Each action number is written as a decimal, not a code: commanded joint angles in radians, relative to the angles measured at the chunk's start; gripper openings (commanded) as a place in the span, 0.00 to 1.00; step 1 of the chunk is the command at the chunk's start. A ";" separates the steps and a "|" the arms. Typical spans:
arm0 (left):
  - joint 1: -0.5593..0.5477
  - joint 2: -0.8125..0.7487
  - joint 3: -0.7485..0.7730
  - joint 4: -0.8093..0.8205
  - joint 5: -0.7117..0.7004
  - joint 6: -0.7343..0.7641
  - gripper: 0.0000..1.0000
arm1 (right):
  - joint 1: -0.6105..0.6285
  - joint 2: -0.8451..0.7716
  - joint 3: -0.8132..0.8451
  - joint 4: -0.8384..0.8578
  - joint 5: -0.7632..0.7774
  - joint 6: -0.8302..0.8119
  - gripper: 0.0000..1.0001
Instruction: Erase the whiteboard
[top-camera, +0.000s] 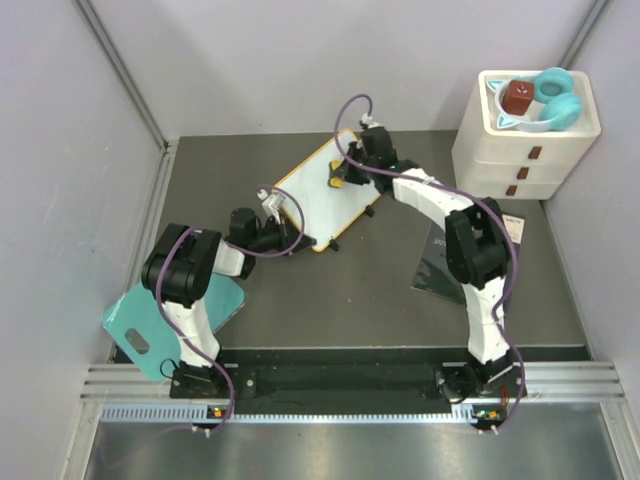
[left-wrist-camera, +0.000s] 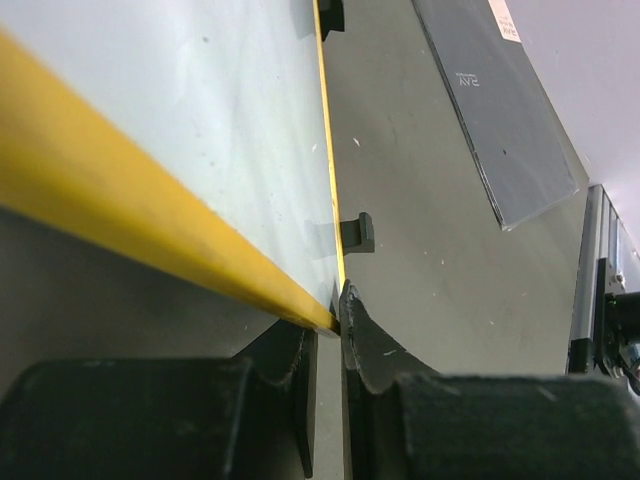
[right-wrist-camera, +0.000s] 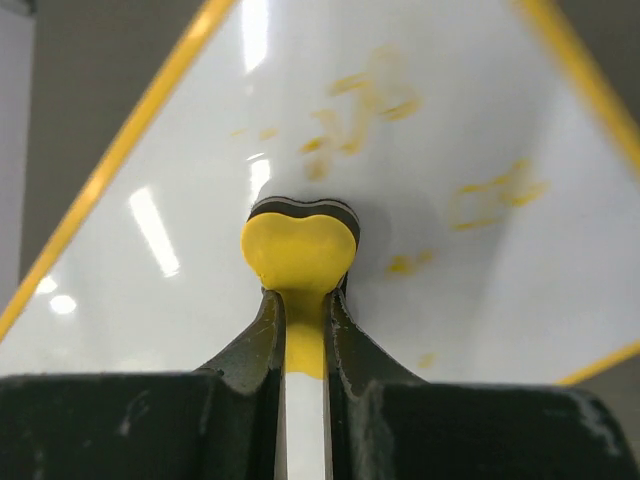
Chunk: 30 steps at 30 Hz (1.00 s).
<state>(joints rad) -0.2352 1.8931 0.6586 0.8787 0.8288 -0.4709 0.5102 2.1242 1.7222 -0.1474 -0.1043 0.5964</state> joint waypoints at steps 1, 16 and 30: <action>-0.082 0.003 -0.025 -0.129 0.191 0.183 0.00 | -0.088 0.095 0.010 -0.119 0.109 -0.052 0.00; -0.085 -0.002 -0.027 -0.132 0.190 0.186 0.00 | -0.084 0.097 -0.146 -0.055 -0.058 -0.047 0.00; -0.088 -0.003 -0.027 -0.133 0.187 0.189 0.00 | 0.108 0.055 -0.276 0.012 -0.133 0.019 0.00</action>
<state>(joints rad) -0.2562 1.8778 0.6666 0.8967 0.8547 -0.4534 0.4271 2.0781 1.4921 0.0254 -0.0517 0.5774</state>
